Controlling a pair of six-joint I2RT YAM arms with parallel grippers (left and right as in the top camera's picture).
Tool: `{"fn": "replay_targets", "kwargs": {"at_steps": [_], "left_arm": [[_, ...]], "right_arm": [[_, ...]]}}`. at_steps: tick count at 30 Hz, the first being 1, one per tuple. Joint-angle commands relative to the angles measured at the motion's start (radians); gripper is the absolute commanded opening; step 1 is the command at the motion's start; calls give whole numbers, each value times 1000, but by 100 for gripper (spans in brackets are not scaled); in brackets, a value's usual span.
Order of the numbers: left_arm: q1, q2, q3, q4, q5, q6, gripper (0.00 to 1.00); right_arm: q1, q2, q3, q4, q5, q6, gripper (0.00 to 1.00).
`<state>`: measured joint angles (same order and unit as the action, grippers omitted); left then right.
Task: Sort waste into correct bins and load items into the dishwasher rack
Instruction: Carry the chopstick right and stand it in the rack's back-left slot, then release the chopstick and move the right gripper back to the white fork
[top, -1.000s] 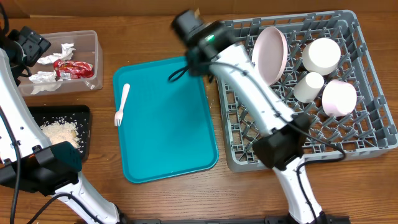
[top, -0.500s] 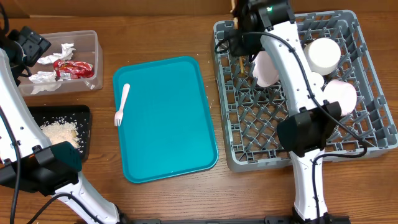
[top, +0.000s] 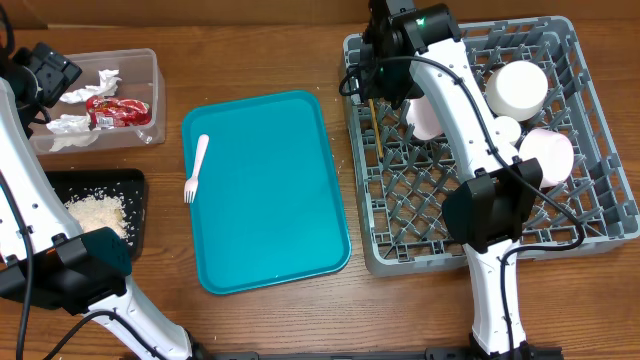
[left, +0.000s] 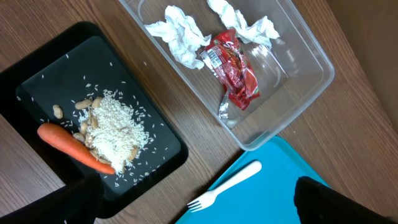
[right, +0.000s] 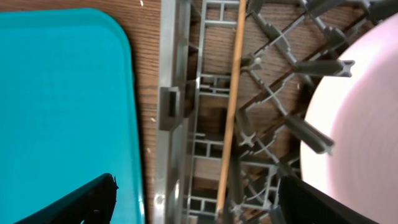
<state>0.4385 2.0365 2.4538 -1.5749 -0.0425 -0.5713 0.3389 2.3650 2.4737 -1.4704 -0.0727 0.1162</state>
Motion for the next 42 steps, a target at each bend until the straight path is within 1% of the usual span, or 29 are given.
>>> {"fn": "replay_targets", "kwargs": {"at_steps": [1,3,4,9,15,19,24,32,39,42], "left_arm": [[-3,7,2,2,-13,-12,100],[-3,7,2,2,-13,-12,100],[-3,7,2,2,-13,-12,100],[-3,7,2,2,-13,-12,100],[-3,7,2,2,-13,-12,99],[-3,7,2,2,-13,-12,100],[-3,7,2,2,-13,-12,100],[-3,7,2,2,-13,-12,100],[-3,7,2,2,-13,-12,100],[-3,7,2,2,-13,-12,100]], "right_arm": [[49,-27,82,-5,-39,80,88],[89,-27,92,6,-85,89,90],[133,-27,90,31,-105,95,90],[276,-14,38,178,-104,146,94],[414,33,-21,339,-105,256,95],[492,81,-30,414,-100,302,95],[583,179,-31,484,-45,385,94],[621,261,-32,581,-28,420,90],[632,264,-32,602,109,434,86],[632,267,-32,608,144,434,82]]}}
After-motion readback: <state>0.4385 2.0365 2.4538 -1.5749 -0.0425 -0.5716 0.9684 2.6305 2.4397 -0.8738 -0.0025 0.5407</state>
